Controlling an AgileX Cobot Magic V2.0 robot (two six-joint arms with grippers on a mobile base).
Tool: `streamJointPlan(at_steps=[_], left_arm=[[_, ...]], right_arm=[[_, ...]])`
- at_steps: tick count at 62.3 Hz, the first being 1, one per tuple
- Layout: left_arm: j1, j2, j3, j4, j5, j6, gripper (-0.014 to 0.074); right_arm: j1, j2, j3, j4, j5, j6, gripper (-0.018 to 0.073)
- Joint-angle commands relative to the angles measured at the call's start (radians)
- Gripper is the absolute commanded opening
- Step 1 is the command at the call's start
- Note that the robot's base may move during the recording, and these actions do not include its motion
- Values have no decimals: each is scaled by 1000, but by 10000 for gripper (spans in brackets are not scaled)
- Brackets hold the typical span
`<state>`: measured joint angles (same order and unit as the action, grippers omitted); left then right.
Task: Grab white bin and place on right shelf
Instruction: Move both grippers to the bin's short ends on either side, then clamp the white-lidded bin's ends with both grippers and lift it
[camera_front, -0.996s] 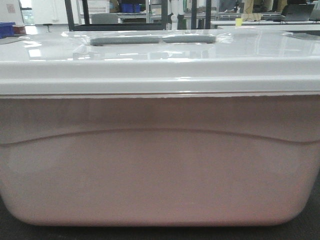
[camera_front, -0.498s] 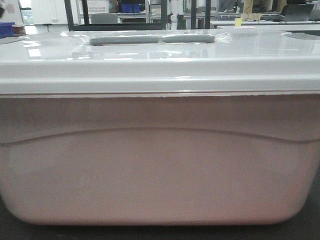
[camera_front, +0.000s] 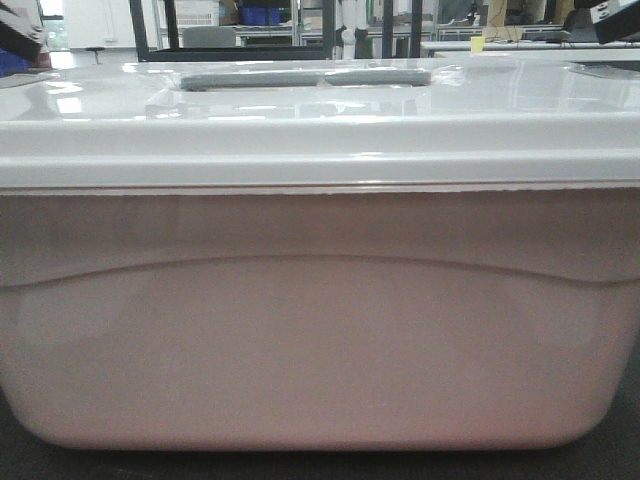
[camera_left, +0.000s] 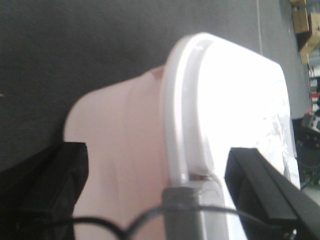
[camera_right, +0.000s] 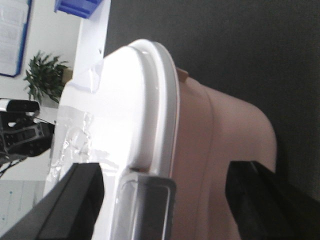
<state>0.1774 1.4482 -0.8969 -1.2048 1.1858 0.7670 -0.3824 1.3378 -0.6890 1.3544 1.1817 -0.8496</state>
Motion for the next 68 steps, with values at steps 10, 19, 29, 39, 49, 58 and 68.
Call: streamJointPlan(at_steps=[10,19,29,39,49,58,68], left_arm=[[-73,-27,-30,-76,152,9,461],[-83,-27,-30,-87,152,9,461],[-83,-27,-30,-136,152,5,448],[-90,-27,-30,-183,152,5,370],[-121,-27,-30,-218,152,1,251],[-159,-27,-30,-290,152,-1,128],[-182,-27,-30,-410,152,-1,-15]], right_arm=[[65,-21,-9,120,156,-29,601],[124,-21,-9,144,151,-42,601],[137,-21,-10,163,150,-43,601],[137,-22,-10,211,155,-43,514],[137,-23,-10,261,155,-43,298],[137,-24,-10,302,156,-43,166],[137,-45,-10,377,156,-43,140]])
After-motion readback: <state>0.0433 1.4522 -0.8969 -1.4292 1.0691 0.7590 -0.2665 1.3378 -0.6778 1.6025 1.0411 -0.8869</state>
